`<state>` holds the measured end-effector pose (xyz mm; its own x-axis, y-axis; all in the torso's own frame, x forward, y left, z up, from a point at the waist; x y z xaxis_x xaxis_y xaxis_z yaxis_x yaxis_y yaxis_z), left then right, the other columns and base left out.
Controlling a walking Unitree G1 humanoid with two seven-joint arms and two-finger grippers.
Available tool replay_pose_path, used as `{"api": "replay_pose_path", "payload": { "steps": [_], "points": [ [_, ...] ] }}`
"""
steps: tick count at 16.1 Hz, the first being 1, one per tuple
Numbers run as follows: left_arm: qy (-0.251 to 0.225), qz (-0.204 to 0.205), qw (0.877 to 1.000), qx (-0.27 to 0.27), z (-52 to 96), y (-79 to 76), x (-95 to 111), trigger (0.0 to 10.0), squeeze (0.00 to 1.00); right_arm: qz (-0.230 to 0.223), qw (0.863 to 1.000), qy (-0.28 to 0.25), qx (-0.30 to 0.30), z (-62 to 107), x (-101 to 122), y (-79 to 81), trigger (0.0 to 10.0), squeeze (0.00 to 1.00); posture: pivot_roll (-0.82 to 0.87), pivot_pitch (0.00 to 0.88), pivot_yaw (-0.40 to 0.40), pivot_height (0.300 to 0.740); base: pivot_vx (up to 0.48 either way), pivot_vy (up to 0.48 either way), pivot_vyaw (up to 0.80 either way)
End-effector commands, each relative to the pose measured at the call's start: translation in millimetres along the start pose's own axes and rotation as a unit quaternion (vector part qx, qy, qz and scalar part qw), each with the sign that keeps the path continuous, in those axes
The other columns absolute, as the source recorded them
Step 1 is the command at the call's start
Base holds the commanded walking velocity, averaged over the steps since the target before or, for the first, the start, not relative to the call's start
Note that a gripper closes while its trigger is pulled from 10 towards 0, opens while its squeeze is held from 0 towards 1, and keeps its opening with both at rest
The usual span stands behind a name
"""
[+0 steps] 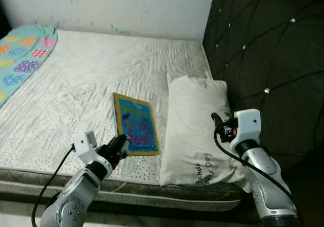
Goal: Clean up the room
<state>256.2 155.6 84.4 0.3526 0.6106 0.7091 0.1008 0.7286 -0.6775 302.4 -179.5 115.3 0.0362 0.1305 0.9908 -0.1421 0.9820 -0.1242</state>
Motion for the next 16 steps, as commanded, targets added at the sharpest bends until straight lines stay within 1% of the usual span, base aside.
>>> {"api": "replay_pose_path", "payload": {
  "steps": [1,4,10,16],
  "points": [
    [-0.017,-0.005,1.0,-0.012,-0.5,-5.0,6.6,10.0,0.0,0.0,1.0,-0.008,0.001,-0.9,5.6,0.3,10.0,0.0,-0.08,0.02,-0.045,0.74,0.0,0.0,0.0],
    [-0.014,-0.004,1.0,-0.015,-0.4,-6.0,5.7,10.0,0.0,-0.001,1.0,-0.006,-0.001,-0.8,5.1,-0.3,10.0,0.0,-0.08,0.021,-0.045,0.74,0.0,0.0,0.0],
    [-0.02,-0.005,0.999,-0.027,-1.5,-9.0,5.5,10.0,0.0,-0.002,1.0,-0.005,0.0,-2.3,5.5,-0.8,10.0,0.0,-0.08,0.018,-0.047,0.74,0.0,0.0,-0.74],
    [-0.03,-0.008,0.999,-0.045,-1.5,-12.7,7.8,10.0,0.0,-0.001,1.0,-0.007,0.0,-3.9,6.5,0.2,10.0,0.0,-0.08,0.014,-0.047,0.74,0.0,0.0,0.0]
  ]
}}
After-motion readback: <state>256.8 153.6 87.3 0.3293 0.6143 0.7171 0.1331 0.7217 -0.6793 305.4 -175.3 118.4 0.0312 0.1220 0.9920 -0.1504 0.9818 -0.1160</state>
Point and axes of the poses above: a point about 5 cm out from each wrist's last joint towards the gripper, its own z axis pointing back from the gripper into the wrist, its own x axis along the axis of the wrist's last joint, y = z × x, the point moved 1 cm from there along -z, pointing out of the wrist towards the gripper, and after that the axes turned 1 degree about z, right-handed, at the moved point
